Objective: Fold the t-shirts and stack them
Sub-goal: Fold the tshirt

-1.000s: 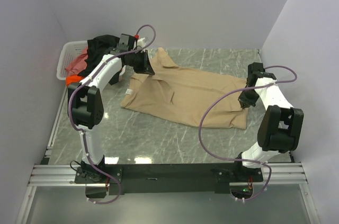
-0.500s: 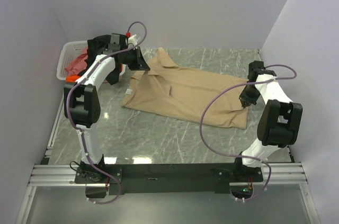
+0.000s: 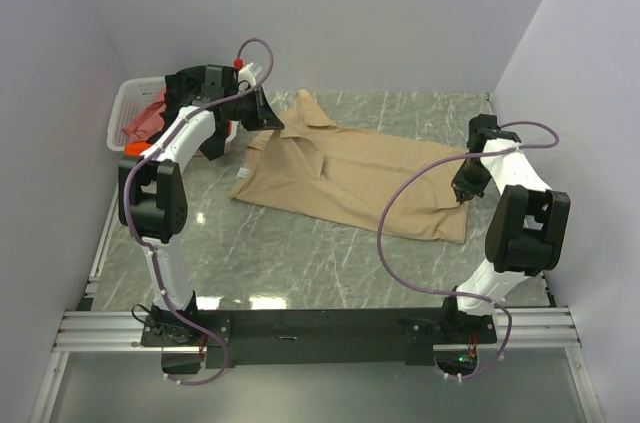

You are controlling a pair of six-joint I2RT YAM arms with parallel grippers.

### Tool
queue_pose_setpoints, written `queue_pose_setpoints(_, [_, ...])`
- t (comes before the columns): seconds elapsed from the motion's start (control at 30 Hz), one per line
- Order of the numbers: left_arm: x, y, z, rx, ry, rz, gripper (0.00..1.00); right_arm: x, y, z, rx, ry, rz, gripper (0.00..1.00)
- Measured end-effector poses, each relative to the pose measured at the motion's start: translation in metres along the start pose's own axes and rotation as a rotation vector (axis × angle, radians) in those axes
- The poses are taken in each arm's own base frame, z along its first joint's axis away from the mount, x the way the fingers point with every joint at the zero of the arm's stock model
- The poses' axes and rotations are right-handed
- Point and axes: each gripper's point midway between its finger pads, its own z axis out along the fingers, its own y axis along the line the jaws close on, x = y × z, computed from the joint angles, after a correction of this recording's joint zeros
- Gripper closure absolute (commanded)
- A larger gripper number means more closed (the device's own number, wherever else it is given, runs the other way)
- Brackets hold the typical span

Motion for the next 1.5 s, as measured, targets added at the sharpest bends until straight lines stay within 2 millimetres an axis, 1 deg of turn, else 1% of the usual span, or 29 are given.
queue_pose_setpoints(0.1, [0.002, 0.006, -0.001, -0.014, 0.001, -0.016, 0.98, 0.000, 0.000, 0.000, -0.001, 0.000, 0.001, 1.00])
queue_pose_setpoints(0.13, [0.002, 0.009, -0.001, -0.022, -0.001, -0.023, 0.94, 0.000, 0.000, 0.000, -0.001, 0.000, 0.001, 1.00])
queue_pose_setpoints(0.17, [0.002, 0.012, -0.001, -0.035, -0.003, -0.028, 0.72, 0.000, 0.000, 0.000, -0.001, 0.000, 0.002, 1.00])
queue_pose_setpoints(0.23, [0.002, 0.018, -0.002, -0.062, -0.007, -0.033, 0.43, -0.001, 0.000, 0.000, -0.004, 0.000, 0.004, 1.00])
queue_pose_setpoints(0.27, [0.002, 0.021, -0.003, -0.078, -0.010, -0.043, 0.21, -0.001, 0.000, 0.000, -0.007, 0.001, 0.005, 1.00])
queue_pose_setpoints(0.3, [0.001, 0.024, -0.003, -0.093, -0.015, -0.042, 0.11, -0.002, 0.001, -0.001, -0.011, 0.001, 0.006, 0.99])
queue_pose_setpoints(0.33, [0.000, 0.027, -0.003, -0.110, -0.021, -0.050, 0.03, -0.003, 0.002, -0.002, -0.019, -0.001, 0.008, 0.97])
queue_pose_setpoints(0.37, [0.000, 0.030, -0.003, -0.122, -0.024, -0.054, 0.01, -0.005, 0.004, -0.003, -0.030, -0.001, 0.009, 0.89])
queue_pose_setpoints(0.4, [-0.001, 0.032, -0.004, -0.135, -0.029, -0.059, 0.01, -0.007, 0.006, -0.004, -0.040, -0.002, 0.009, 0.84])
queue_pose_setpoints(0.43, [0.000, 0.034, -0.004, -0.147, -0.037, -0.062, 0.01, -0.009, 0.009, -0.005, -0.053, -0.004, 0.007, 0.74])
queue_pose_setpoints(0.53, [0.012, 0.040, -0.009, -0.177, -0.029, -0.077, 0.01, -0.019, 0.017, -0.010, -0.097, -0.017, 0.001, 0.62])
queue_pose_setpoints(0.63, [0.034, 0.045, -0.019, -0.217, -0.009, -0.092, 0.01, -0.025, 0.019, -0.014, -0.122, -0.036, -0.002, 0.55])
queue_pose_setpoints(0.73, [0.062, 0.054, -0.033, -0.281, 0.019, -0.109, 0.01, -0.028, 0.015, -0.019, -0.134, -0.051, 0.005, 0.51])
queue_pose_setpoints(0.8, [0.083, 0.061, -0.041, -0.322, 0.043, -0.124, 0.01, -0.030, 0.010, -0.023, -0.137, -0.066, 0.011, 0.50])
queue_pose_setpoints(0.87, [0.104, 0.068, -0.048, -0.358, 0.075, -0.146, 0.01, -0.026, 0.004, -0.026, -0.132, -0.073, 0.017, 0.50])
queue_pose_setpoints(0.9, [0.116, 0.072, -0.050, -0.375, 0.094, -0.161, 0.01, -0.022, 0.001, -0.027, -0.130, -0.073, 0.017, 0.50])
queue_pose_setpoints(0.97, [0.133, 0.080, -0.052, -0.400, 0.123, -0.186, 0.01, -0.009, -0.006, -0.025, -0.120, -0.057, 0.017, 0.50])
queue_pose_setpoints(1.03, [0.145, 0.085, -0.052, -0.415, 0.144, -0.213, 0.01, 0.004, -0.012, -0.019, -0.106, -0.028, 0.017, 0.50])
queue_pose_setpoints(1.13, [0.153, 0.088, -0.051, -0.420, 0.150, -0.239, 0.01, 0.025, -0.019, -0.006, -0.086, 0.033, 0.018, 0.50])
queue_pose_setpoints(1.23, [0.157, 0.090, -0.048, -0.417, 0.140, -0.252, 0.01, 0.039, -0.025, 0.002, -0.077, 0.081, 0.038, 0.50])
queue_pose_setpoints(1.33, [0.163, 0.093, -0.046, -0.419, 0.142, -0.270, 0.01, 0.043, -0.031, 0.007, -0.073, 0.103, 0.067, 0.51])
queue_pose_setpoints(1.5, [0.172, 0.098, -0.043, -0.425, 0.148, -0.293, 0.01, 0.045, -0.034, 0.014, -0.064, 0.129, 0.083, 0.54])
